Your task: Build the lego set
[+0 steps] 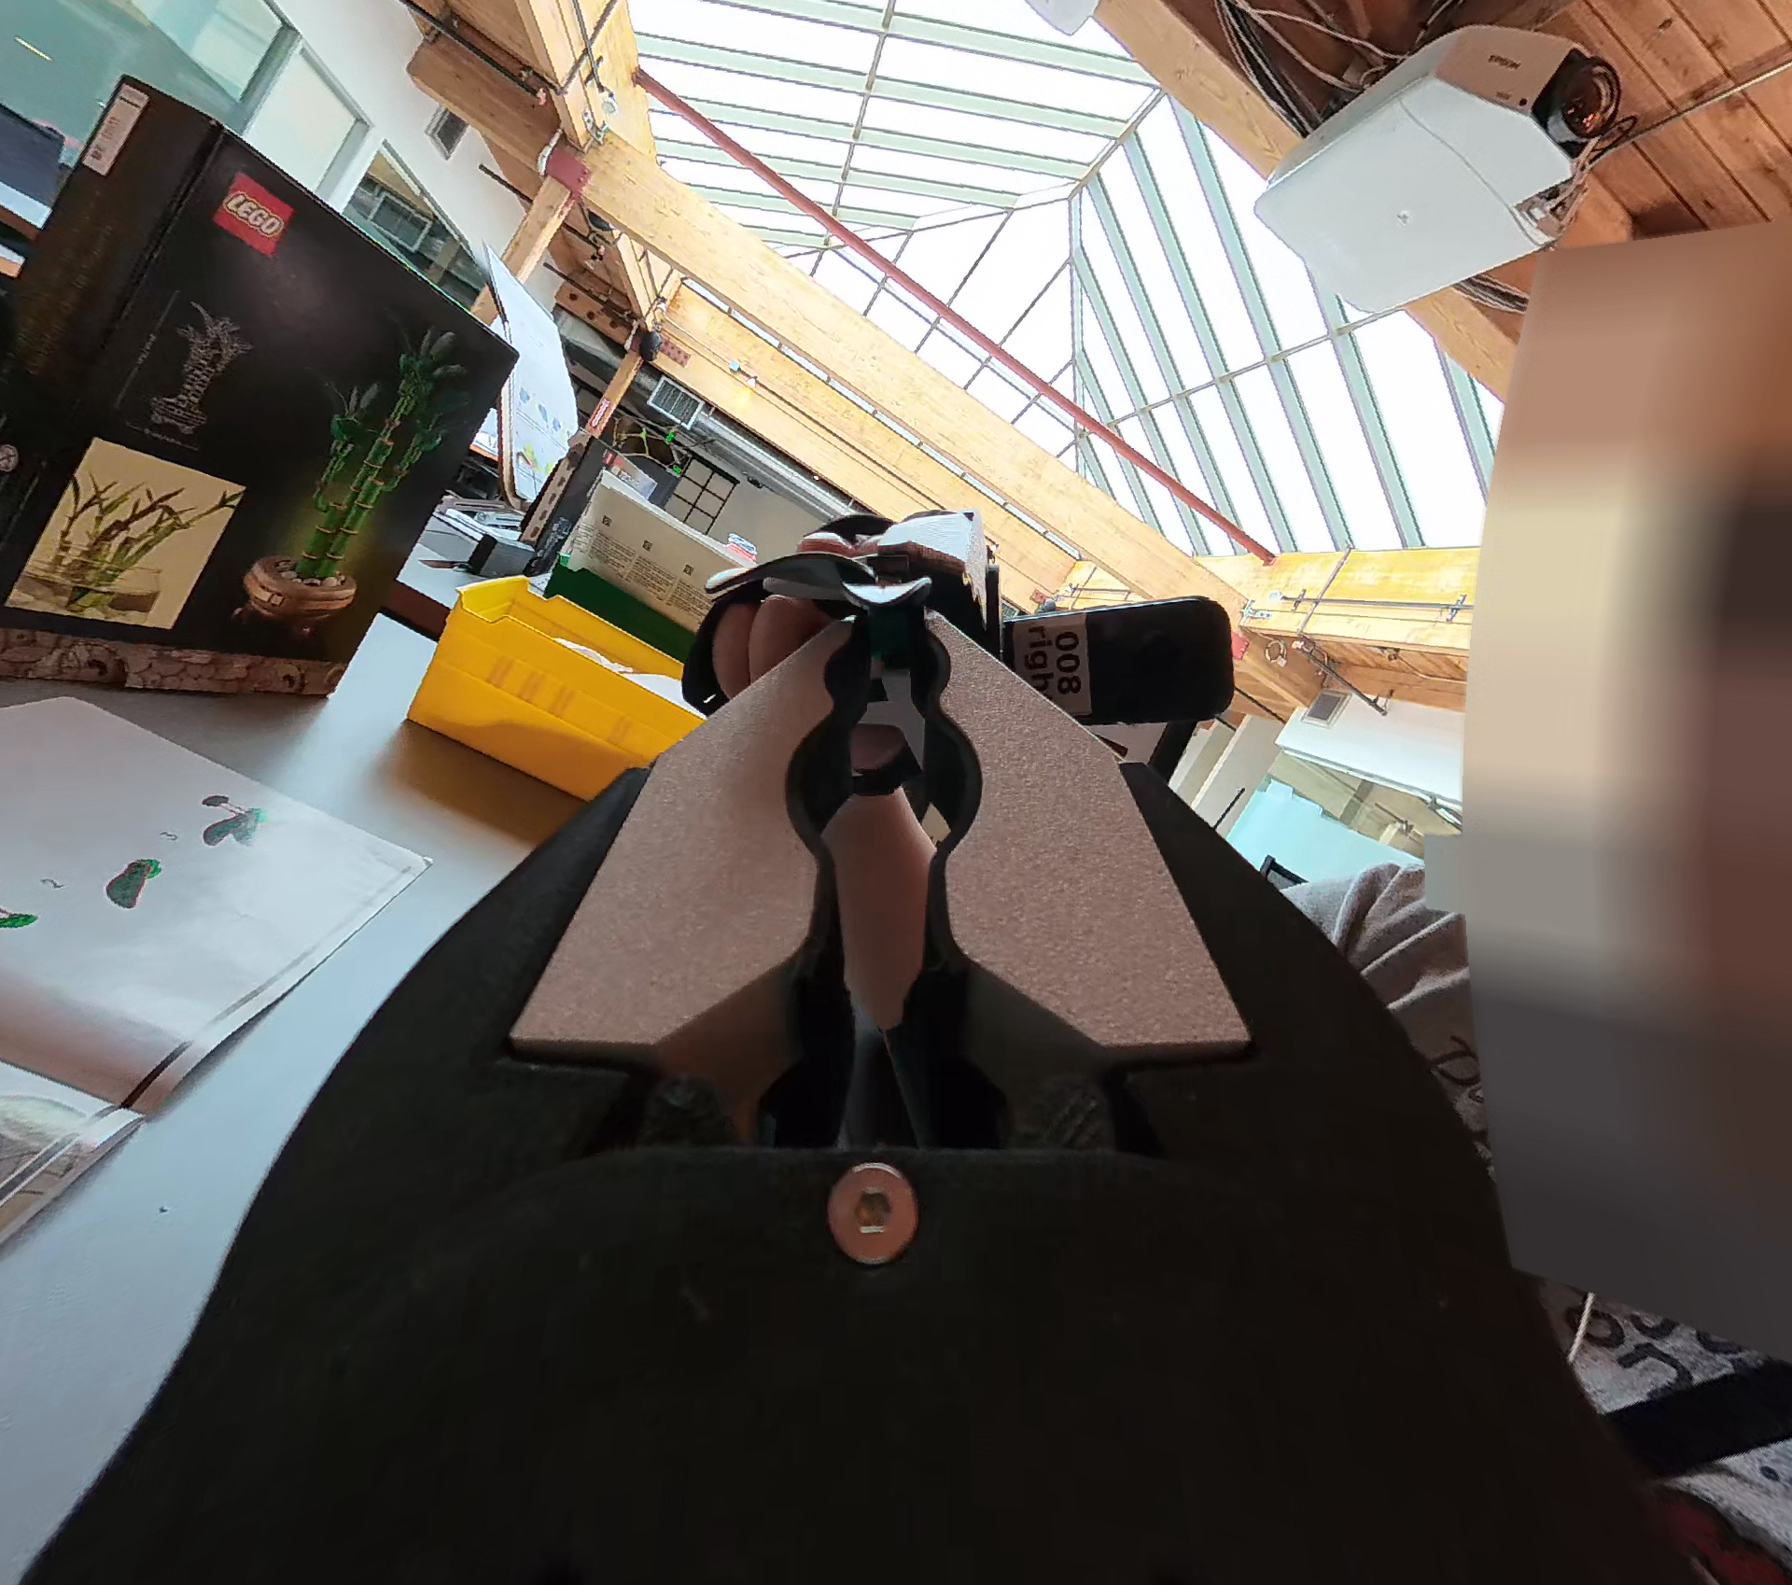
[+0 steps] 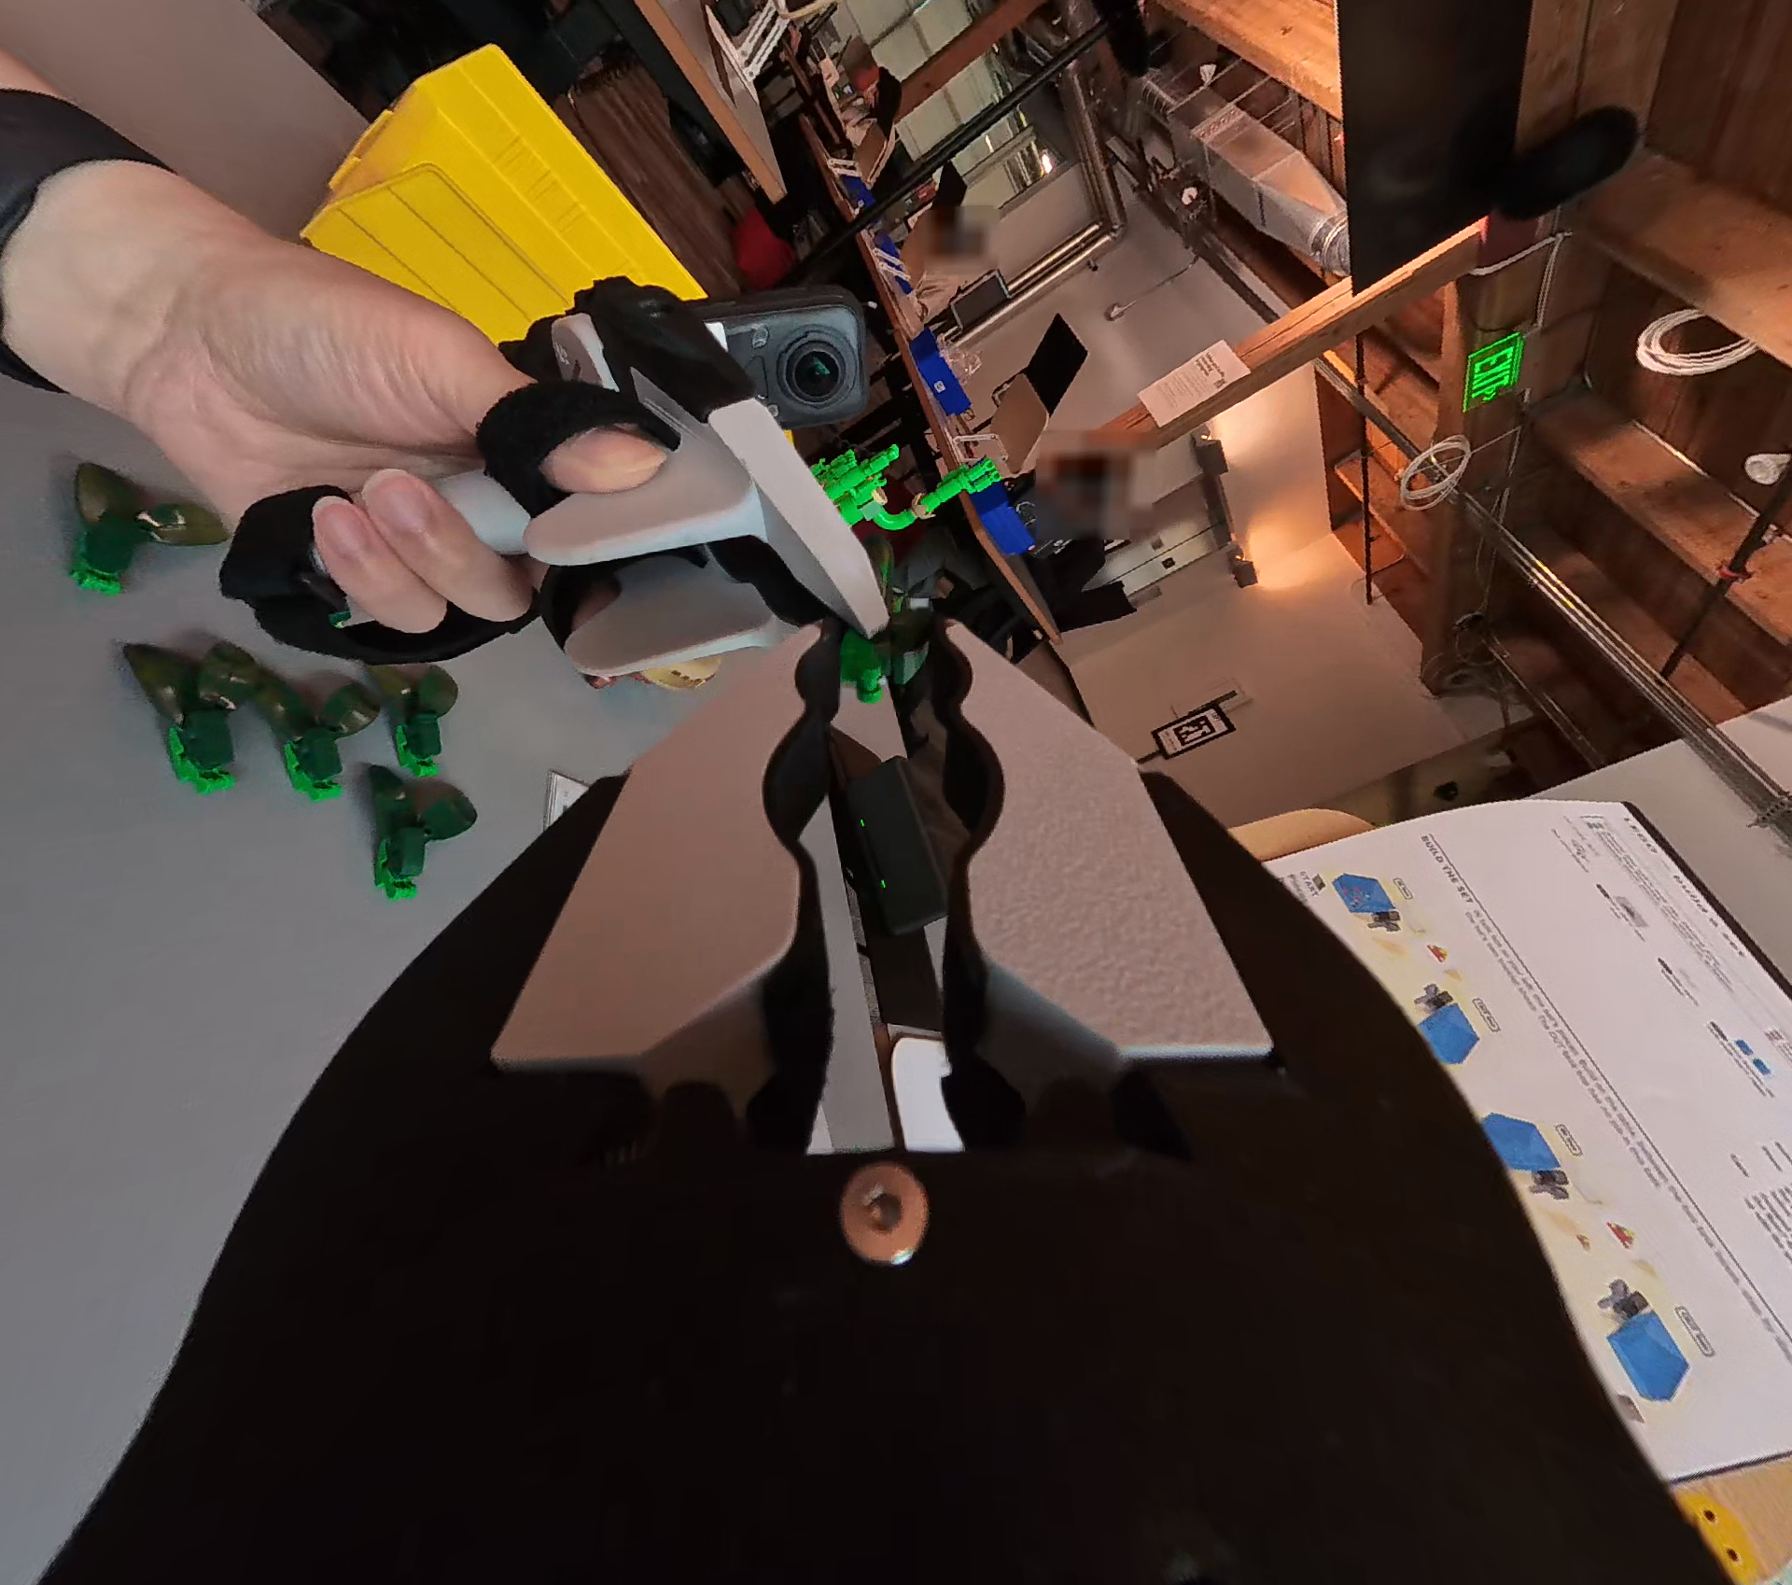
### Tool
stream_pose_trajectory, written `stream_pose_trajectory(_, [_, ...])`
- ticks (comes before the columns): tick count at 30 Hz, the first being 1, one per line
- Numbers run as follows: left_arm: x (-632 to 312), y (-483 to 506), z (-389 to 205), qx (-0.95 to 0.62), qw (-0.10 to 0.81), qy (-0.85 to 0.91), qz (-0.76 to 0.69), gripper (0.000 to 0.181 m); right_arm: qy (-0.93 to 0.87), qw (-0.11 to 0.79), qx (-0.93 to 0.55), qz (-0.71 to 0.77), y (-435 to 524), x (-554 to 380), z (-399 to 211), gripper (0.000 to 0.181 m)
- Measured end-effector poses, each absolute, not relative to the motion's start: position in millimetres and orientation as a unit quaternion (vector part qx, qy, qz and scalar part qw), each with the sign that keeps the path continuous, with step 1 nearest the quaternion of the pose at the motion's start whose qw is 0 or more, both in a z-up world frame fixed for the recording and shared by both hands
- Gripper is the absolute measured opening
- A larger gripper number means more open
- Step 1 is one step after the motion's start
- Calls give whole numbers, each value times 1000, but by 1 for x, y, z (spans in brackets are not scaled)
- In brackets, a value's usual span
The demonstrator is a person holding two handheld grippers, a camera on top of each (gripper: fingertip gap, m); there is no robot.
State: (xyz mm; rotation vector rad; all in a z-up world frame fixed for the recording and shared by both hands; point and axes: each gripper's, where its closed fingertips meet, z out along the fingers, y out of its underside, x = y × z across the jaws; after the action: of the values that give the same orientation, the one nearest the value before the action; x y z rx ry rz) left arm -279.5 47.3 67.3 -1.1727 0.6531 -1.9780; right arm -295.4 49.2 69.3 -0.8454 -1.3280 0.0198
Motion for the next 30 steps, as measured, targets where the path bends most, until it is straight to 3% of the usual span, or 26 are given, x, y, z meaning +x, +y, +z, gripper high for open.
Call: stream_pose_trajectory(30, [-283, 49, 70, -449, 368, 237, -779, 6, -571, 739, -354, -54, 51, -295, 72, 13])
